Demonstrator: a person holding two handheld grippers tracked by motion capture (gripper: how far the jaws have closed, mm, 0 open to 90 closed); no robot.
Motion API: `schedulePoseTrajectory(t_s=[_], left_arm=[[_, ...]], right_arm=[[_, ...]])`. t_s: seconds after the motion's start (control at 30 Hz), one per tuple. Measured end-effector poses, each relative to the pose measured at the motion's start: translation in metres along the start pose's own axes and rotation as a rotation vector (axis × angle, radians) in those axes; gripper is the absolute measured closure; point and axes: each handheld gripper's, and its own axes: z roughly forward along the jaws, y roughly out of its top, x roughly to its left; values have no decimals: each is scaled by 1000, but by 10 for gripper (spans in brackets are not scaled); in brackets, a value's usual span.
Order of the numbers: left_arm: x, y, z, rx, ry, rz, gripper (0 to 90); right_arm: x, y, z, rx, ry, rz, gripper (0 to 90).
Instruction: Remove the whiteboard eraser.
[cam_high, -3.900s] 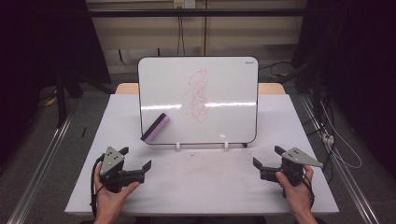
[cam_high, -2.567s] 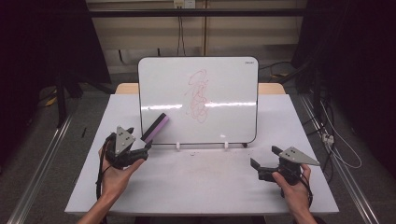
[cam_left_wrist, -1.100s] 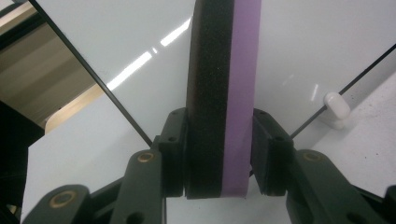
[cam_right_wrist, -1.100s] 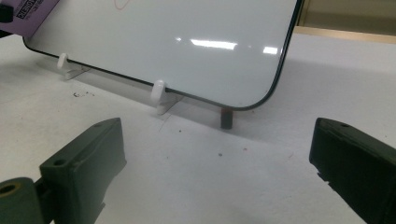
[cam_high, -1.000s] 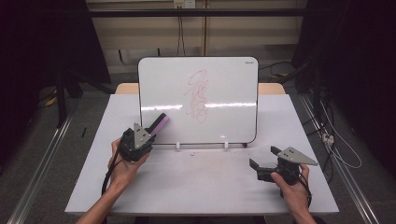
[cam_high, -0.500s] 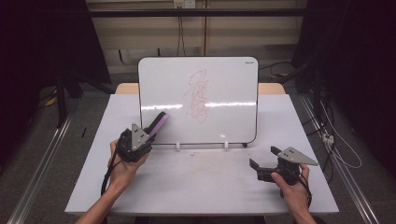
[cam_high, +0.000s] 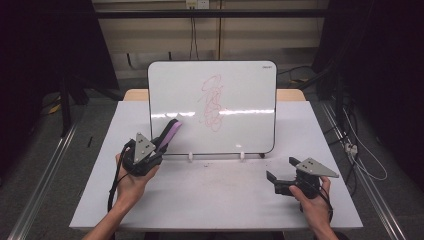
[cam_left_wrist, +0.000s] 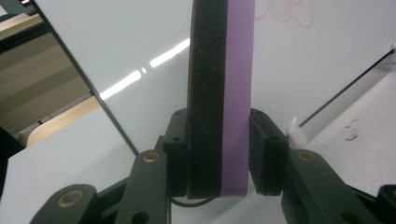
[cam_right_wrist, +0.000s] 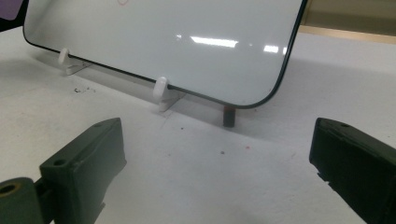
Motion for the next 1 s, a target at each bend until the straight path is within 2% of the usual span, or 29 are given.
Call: schedulePoseTrajectory(t_s=[0.13, 0.23, 0.27, 0.3, 0.37, 0.47, 0.57, 0.67, 0.73, 0.83, 1.0], left_arm=[[-2, 3, -3, -23, -15, -14, 643], [-5, 6, -4, -42, -35, -42, 642], [-6, 7, -5, -41, -48, -44, 642], [-9, 9, -6, -51, -61, -55, 642], [-14, 13, -8, -59, -72, -49, 642], [-19, 18, -8, -71, -90, -44, 642], [-22, 21, -6, -81, -107, -52, 641], [-26, 25, -3, -91, -145, -76, 641], [-31, 30, -1, -101, -170, -94, 641], [-37, 35, 2, -114, -186, -95, 641], [-41, 43, 10, -122, -208, -129, 640]], right_arm=[[3, 1, 1, -1, 13, -11, 30], [6, 2, 3, 9, 0, -22, 36], [7, 2, 5, 7, 18, 0, 51], [7, 2, 5, 7, 18, 0, 51], [7, 5, 6, -19, 60, 46, 58], [9, 8, 7, -35, 65, 56, 52], [12, 12, 7, -39, 62, 39, 37], [19, 16, 10, -35, 57, 9, 48], [24, 19, 12, -32, 86, -14, 47], [30, 24, 15, -44, 120, -8, 30], [36, 39, 22, -75, 150, -1, 27]])
